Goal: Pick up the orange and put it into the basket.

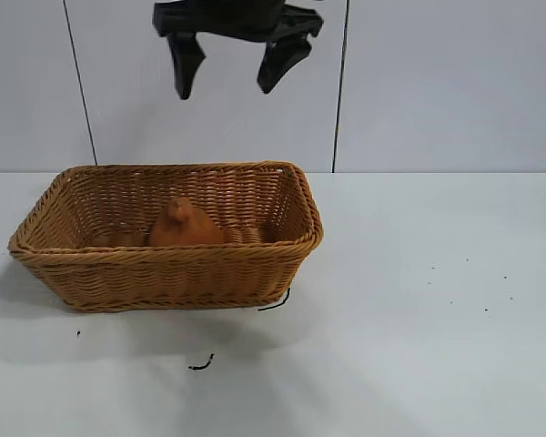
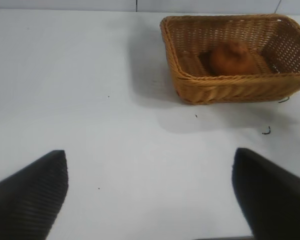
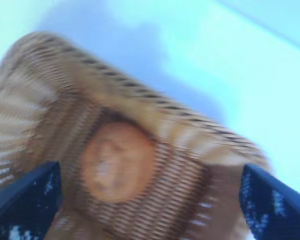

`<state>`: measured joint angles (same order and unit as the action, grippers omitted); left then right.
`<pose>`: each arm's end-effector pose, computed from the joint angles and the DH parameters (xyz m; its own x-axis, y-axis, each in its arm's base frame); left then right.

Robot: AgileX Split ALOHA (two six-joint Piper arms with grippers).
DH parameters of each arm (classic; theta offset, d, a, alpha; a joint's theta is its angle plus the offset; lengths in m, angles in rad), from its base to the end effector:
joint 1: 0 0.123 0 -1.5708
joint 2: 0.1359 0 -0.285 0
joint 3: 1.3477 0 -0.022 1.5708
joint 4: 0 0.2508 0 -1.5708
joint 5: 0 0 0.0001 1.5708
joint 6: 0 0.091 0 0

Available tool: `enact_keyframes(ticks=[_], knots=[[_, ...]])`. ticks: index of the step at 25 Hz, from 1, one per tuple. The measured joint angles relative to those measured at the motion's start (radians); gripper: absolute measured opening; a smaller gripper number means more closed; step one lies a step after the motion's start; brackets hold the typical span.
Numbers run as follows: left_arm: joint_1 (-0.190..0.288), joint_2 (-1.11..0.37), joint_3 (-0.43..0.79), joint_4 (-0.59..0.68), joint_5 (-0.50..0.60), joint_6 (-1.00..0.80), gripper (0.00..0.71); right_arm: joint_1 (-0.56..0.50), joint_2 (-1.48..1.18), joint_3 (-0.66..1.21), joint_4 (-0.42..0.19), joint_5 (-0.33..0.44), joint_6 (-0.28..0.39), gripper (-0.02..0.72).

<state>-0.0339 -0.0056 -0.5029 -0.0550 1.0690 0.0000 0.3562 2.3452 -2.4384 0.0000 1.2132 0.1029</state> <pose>-0.0066 -0.0042 0.2775 -0.4569 -0.0110 -0.8895 0.0647 0.9969 -0.0455 0.4821 0.1794 0.2863 -0.8364 -0.2016 -0.5097 -0.2642 0.9630 0.0526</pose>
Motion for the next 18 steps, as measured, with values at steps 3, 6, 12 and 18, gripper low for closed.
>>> enact_keyframes(ticks=[3,6,12,18], knots=[[0.0,0.0,0.0,0.0,0.0,0.0,0.639,-0.085,0.0,0.0,-0.007,0.0,0.001,0.694],[0.0,0.0,0.0,0.0,0.0,0.0,0.639,-0.165,0.0,0.0,-0.012,0.0,0.001,0.694],[0.0,0.0,0.0,0.0,0.0,0.0,0.639,-0.256,0.0,0.013,-0.014,-0.001,0.002,0.694],[0.0,0.0,0.0,0.0,0.0,0.0,0.639,-0.274,-0.033,0.174,-0.019,-0.002,0.001,0.685]])
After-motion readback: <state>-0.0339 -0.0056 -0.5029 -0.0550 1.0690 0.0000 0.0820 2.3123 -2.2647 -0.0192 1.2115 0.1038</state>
